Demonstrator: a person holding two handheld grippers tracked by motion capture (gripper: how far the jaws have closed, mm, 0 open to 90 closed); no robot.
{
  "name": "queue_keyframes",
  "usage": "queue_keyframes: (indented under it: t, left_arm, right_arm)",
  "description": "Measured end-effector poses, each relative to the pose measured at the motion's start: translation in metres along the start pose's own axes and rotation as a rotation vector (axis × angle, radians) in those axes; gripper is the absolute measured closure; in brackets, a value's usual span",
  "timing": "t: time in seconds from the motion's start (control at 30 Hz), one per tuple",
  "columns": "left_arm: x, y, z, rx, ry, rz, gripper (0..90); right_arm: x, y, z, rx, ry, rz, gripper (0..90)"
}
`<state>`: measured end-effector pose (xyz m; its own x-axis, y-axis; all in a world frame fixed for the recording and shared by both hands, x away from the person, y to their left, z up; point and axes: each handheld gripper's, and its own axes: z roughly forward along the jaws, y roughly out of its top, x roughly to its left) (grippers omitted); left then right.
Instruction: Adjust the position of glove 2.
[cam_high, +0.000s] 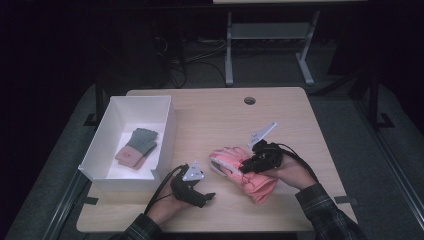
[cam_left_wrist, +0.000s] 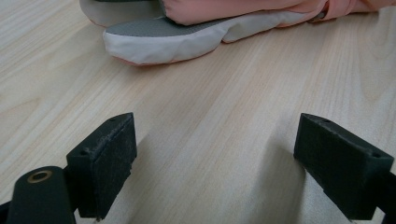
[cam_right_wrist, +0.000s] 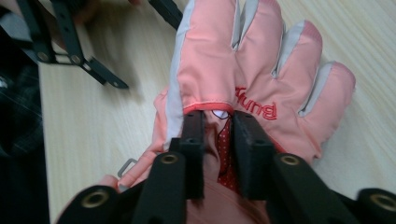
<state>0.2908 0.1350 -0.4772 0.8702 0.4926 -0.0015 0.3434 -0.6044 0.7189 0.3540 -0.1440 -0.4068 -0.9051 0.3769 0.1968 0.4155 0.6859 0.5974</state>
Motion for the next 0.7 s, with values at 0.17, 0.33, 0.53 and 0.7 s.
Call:
queue_keyframes:
  t: [0.17,0.33,0.53,0.7]
  left_arm:
    - [-0.001,0.005,0.000,0.027,0.009,-0.031,13.4]
    - [-0.002,0.010,-0.005,-0.003,-0.034,-0.062,24.2]
    - [-0.009,0.018,-0.009,-0.018,-0.083,-0.064,60.3]
    - [-0.014,0.031,-0.010,-0.014,-0.125,-0.049,89.5]
  right_arm:
    - [0.003,0.000,-0.017,-0.079,-0.029,0.038,54.7]
    - [0.001,-0.006,-0.041,-0.186,-0.078,0.067,54.4]
    - [-0.008,-0.030,-0.063,-0.221,-0.141,0.130,84.2]
    - [-0.015,-0.055,-0.070,-0.216,-0.176,0.185,89.9]
